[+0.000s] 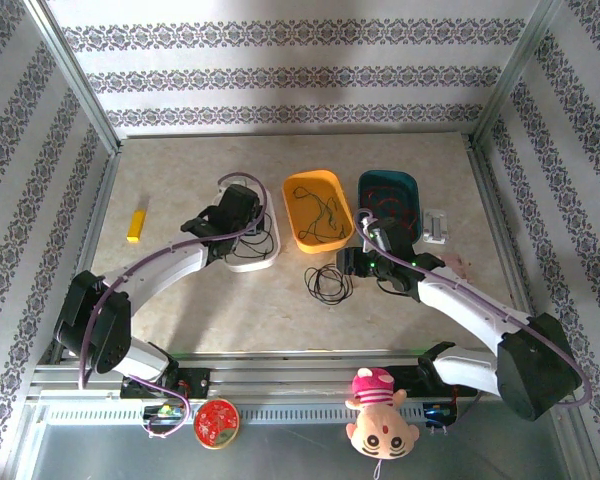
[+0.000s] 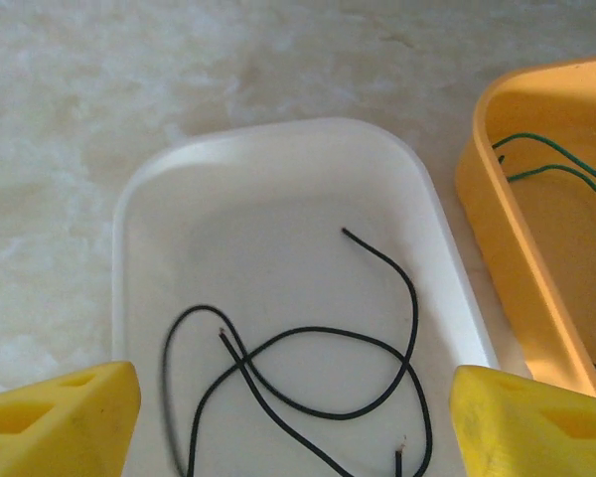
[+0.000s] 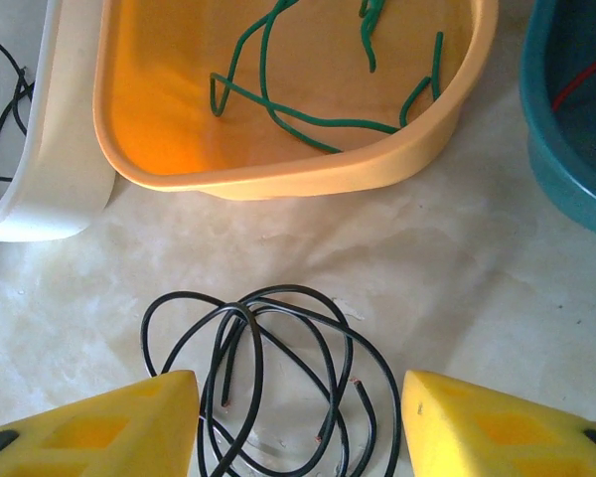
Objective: Untangle the cables
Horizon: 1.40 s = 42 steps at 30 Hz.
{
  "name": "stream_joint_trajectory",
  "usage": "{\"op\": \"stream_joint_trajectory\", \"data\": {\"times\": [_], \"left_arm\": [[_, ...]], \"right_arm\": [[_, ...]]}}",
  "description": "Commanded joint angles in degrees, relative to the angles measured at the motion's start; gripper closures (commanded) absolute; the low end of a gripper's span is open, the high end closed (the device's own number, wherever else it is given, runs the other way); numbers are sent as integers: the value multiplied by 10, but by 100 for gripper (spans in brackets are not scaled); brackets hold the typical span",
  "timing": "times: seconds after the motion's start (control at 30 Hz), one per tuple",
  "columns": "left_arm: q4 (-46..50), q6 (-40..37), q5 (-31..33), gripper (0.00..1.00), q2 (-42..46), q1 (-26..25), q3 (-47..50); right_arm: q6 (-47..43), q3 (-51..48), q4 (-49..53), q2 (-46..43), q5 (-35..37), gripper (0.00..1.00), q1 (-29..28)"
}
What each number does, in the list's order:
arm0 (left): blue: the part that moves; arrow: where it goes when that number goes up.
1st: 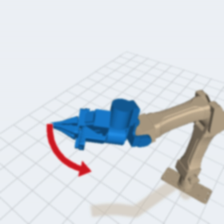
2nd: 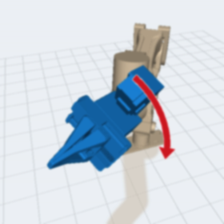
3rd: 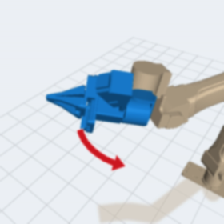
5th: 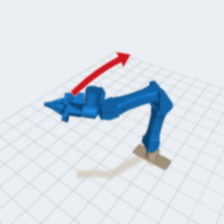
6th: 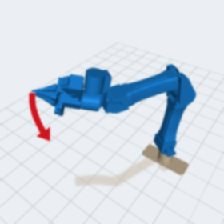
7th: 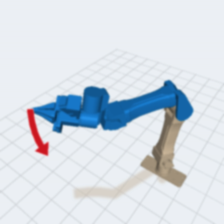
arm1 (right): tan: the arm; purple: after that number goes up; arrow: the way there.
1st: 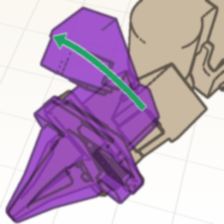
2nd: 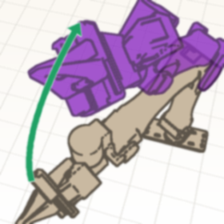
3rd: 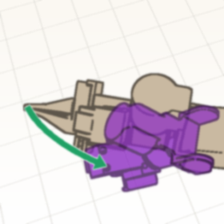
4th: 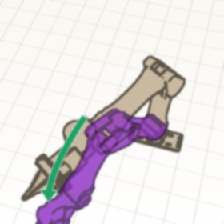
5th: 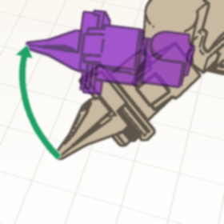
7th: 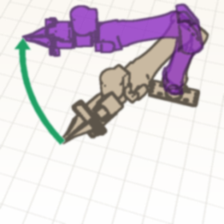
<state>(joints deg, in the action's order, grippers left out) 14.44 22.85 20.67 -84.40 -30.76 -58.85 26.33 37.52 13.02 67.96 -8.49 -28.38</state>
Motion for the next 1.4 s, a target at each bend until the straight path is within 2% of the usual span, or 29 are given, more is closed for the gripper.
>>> {"op": "stream_joint_trajectory", "data": {"times": [0.0, 0.2, 0.33, 0.5, 0.8, 1.1, 1.17, 1.37], "left_arm": [[18, -80, 17, 19, 10, -44, -26], [10, -104, -160, 19, -4, -107, -13], [11, -114, -217, 21, -35, -151, -7], [9, -79, -215, 32, -91, -177, -13], [-20, -62, -177, 49, -153, -177, -19], [-13, -70, -168, 58, -208, -177, -42], [-19, -66, -164, 64, -214, -177, -42], [-76, -62, -184, 93, -202, -177, -22]], "right_arm": [[-16, 18, 7, 12, -17, 44, -9], [-35, 34, 36, 51, -50, 44, -30], [-40, 38, 52, 73, -34, 44, -46], [-19, 31, 47, 74, -17, 45, -28], [-16, 13, 49, 59, -11, 45, -23], [-18, 12, 57, 51, -6, 45, -22], [-18, 12, 57, 51, -6, 45, -22], [-21, 12, 55, 56, -14, 45, -24]]}}
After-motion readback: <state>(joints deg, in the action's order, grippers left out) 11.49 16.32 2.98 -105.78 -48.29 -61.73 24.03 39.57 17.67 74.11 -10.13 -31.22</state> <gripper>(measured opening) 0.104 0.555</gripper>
